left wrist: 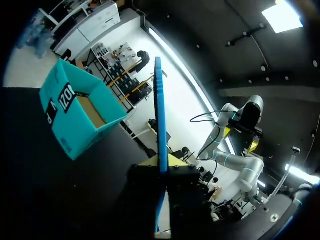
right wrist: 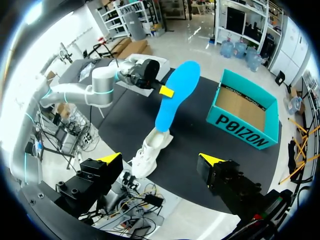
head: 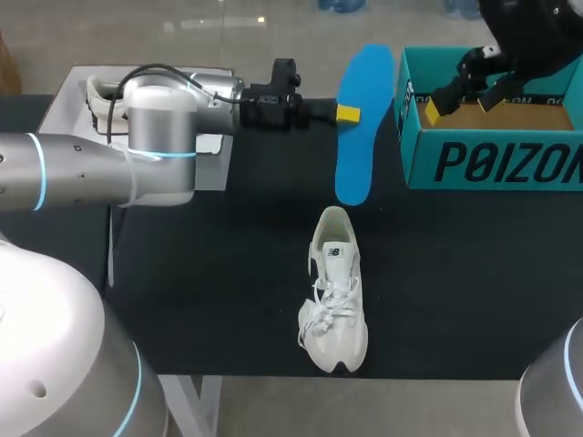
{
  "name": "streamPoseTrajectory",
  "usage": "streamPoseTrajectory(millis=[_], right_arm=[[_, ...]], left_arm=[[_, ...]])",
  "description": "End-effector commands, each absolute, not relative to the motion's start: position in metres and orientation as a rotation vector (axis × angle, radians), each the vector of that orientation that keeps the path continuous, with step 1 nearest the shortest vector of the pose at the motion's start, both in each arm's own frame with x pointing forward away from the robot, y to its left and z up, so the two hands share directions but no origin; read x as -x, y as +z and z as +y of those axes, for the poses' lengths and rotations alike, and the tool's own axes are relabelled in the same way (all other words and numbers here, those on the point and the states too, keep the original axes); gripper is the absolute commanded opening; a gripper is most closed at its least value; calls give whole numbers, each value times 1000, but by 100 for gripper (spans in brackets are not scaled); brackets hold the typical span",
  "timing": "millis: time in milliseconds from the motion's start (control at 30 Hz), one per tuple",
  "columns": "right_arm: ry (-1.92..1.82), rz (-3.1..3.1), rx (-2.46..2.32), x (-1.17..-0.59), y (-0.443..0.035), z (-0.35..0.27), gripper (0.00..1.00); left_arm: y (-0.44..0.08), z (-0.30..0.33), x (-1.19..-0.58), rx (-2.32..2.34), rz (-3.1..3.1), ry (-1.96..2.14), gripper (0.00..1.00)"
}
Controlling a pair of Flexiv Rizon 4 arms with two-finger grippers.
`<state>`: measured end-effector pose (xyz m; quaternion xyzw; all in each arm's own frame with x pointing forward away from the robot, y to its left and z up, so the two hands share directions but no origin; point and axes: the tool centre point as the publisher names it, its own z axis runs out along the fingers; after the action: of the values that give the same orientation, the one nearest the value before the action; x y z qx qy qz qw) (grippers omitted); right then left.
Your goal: Take the shoe out of the shoebox, open the shoe tongue, remove and reinsert the insole, then place the shoe into the shoebox
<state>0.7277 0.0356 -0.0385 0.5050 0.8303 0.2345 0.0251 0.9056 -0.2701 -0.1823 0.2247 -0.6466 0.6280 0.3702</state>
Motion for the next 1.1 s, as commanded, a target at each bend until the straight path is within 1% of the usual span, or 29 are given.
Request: streamPoseTrajectory(millis=[33, 233, 467, 833, 1100], right_arm=[[718, 2570, -1566, -730, -38, 38, 100], [718, 2570, -1566, -730, -38, 38, 100], [718, 2570, -1566, -730, -38, 38, 100], [718, 2570, -1566, -730, -38, 38, 100], [718, 2570, -1566, -730, -38, 38, 100]], left_arm=[[-182, -263, -900, -293, -1764, 1785, 0], [-185, -239, -897, -86, -1770, 2005, 0], [-170, -238, -887, 156, -1821, 2140, 0], [-165, -248, -870, 400, -2041, 2091, 0], [-167, -247, -865, 386, -2091, 2040, 0]])
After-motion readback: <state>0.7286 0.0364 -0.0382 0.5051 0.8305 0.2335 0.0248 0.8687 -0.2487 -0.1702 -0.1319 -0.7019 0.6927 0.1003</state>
